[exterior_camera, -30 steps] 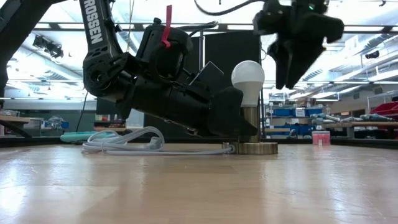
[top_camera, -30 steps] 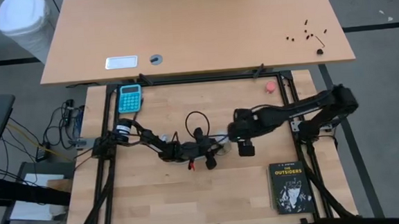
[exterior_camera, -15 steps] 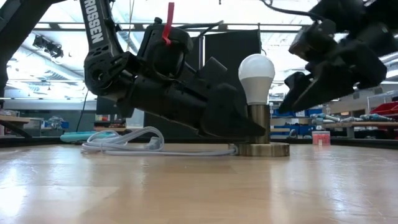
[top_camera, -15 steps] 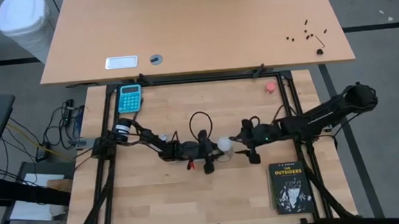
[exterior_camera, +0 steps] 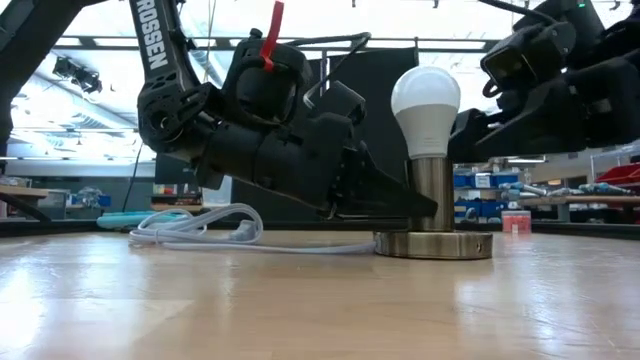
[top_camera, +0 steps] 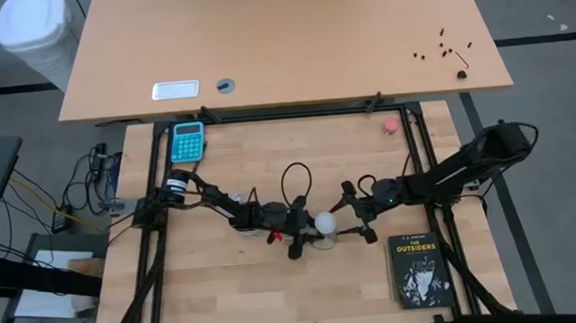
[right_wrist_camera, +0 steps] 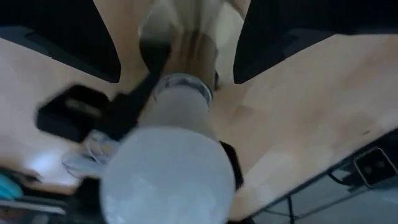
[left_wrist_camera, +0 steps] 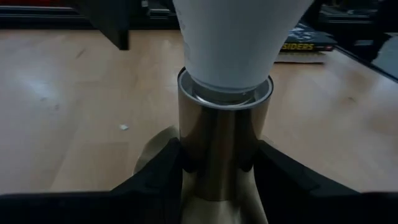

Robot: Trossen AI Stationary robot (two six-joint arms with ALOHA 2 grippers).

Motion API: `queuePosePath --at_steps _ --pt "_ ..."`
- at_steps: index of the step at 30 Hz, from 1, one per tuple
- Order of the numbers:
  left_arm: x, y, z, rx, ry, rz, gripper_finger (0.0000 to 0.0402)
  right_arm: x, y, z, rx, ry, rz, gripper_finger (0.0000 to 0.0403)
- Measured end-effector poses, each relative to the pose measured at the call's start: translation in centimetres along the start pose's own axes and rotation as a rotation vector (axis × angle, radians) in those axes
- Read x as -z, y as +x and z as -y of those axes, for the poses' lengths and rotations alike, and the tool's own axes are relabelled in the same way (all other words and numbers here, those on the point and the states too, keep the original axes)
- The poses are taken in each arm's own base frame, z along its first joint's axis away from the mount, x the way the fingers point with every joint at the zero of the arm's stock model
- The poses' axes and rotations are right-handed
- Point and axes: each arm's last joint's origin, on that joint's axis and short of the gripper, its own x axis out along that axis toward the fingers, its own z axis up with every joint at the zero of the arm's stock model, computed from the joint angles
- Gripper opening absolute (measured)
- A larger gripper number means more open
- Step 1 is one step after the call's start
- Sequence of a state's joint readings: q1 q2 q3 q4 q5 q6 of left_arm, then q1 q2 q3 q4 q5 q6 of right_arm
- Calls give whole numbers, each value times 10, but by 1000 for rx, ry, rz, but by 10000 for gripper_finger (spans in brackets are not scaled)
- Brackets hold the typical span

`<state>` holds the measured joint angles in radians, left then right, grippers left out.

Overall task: Screw lightbulb
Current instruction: Insert the lightbulb into the lamp

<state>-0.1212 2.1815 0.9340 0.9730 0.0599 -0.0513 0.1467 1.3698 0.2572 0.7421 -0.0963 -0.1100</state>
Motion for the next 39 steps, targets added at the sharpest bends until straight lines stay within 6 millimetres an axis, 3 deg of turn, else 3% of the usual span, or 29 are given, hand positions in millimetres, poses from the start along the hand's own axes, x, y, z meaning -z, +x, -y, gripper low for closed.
queuePosePath --at_steps 9,21,29,39 --pt "1 0 -2 77 -1 -13 166 8 17 -2 -78 -63 95 323" --pt "1 0 -1 92 14 -7 166 2 43 6 -161 -121 150 323" --pt "1 -1 -1 94 12 -4 166 -7 45 13 -255 -142 245 321" --pt "1 -1 -1 99 -7 4 166 -4 57 19 -271 -138 227 300"
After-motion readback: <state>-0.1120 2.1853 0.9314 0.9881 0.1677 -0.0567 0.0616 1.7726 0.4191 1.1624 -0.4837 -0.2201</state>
